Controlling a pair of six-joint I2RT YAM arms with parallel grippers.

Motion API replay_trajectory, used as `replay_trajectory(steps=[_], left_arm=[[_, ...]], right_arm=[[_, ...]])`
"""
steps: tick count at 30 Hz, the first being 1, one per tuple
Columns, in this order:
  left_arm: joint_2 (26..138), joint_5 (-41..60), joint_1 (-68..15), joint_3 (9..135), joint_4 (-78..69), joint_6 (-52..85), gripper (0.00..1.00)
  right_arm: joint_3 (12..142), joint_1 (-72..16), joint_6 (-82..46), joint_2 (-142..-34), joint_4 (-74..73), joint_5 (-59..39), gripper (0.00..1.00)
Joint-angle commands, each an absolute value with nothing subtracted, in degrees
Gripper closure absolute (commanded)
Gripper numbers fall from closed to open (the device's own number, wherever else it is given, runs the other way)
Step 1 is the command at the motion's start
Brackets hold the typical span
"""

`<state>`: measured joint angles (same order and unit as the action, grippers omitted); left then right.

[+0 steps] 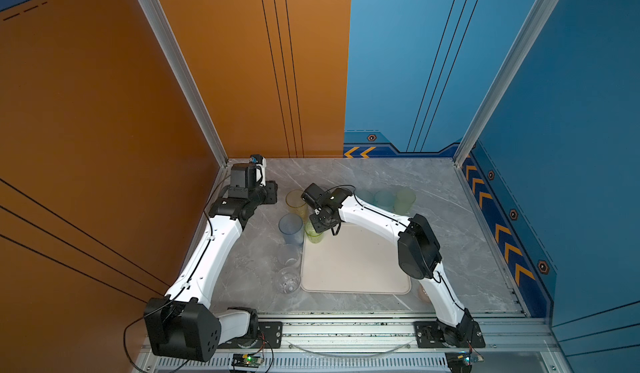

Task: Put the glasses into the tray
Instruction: 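Carry the green cup over the tray corner nearest the cup row with the right gripper, then set the green cup upright on the tray and open the right gripper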

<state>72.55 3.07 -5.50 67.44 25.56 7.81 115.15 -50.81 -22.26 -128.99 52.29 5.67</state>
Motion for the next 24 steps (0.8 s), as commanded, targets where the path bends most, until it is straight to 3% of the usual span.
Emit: replay_trajectory(steps=[1, 16, 24], left_arm=[[72.83, 4.02, -4.72, 67.01, 26.81, 7.49, 0.53], [72.82, 3.83, -4.88, 66.8, 26.81, 7.47, 0.54], [71.78, 2.27, -6.2, 66.9, 27.28, 6.57, 0.54]], right_arm=[[116.54, -50.38, -21.71, -128.96, 54.76, 5.02, 0.81], [116.1, -50.72, -21.62, -122.49, 54.77, 6.3, 0.78], [111.99, -50.94, -22.22, -112.87, 54.76, 9.01, 0.77]])
